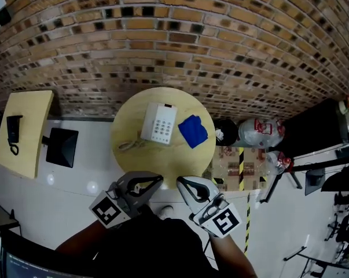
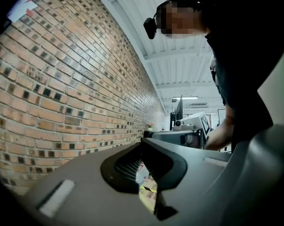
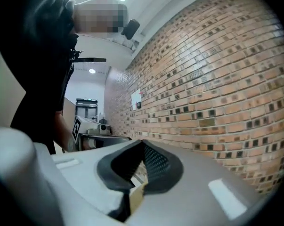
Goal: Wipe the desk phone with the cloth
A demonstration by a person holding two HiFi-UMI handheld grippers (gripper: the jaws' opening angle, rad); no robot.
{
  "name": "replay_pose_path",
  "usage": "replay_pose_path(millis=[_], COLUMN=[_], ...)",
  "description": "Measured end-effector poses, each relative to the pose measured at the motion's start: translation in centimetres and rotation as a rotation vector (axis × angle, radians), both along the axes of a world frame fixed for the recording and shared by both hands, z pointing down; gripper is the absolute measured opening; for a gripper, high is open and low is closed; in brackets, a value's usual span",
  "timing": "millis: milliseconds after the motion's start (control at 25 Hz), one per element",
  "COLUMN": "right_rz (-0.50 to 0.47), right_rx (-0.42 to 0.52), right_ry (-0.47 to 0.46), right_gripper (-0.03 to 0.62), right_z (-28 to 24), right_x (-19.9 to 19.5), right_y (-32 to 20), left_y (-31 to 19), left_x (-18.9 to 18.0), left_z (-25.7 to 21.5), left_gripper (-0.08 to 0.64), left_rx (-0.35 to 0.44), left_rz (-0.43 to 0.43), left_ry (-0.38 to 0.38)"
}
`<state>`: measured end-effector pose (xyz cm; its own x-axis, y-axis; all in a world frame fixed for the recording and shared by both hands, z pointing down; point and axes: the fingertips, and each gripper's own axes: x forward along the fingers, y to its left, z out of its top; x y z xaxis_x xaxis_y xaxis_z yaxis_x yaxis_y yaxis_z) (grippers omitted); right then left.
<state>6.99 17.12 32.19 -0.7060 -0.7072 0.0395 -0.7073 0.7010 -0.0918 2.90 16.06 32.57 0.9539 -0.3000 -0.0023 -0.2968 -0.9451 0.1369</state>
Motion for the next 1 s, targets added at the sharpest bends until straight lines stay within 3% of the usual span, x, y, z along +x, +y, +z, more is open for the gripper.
replay_pose_path(millis=[400,1000], right_rz=[-0.061,-0.056], right_rx=[-0.012,0.049], right_ry=[-0.011,0.020], right_gripper=[0.000,0.000], right_z=[-1.1,-2.3], right_x=[-1.6,-3.6], right_y=[9.6,9.8], left_y=[9.2,9.9], left_x=[0.5,-1.3], left_z=[-1.5,-2.5], left_gripper=[-0.012,-0.012], left_rx=[0.024,0.046], left_rz=[-0.034,-0.028], left_ry=[0.010,0.024])
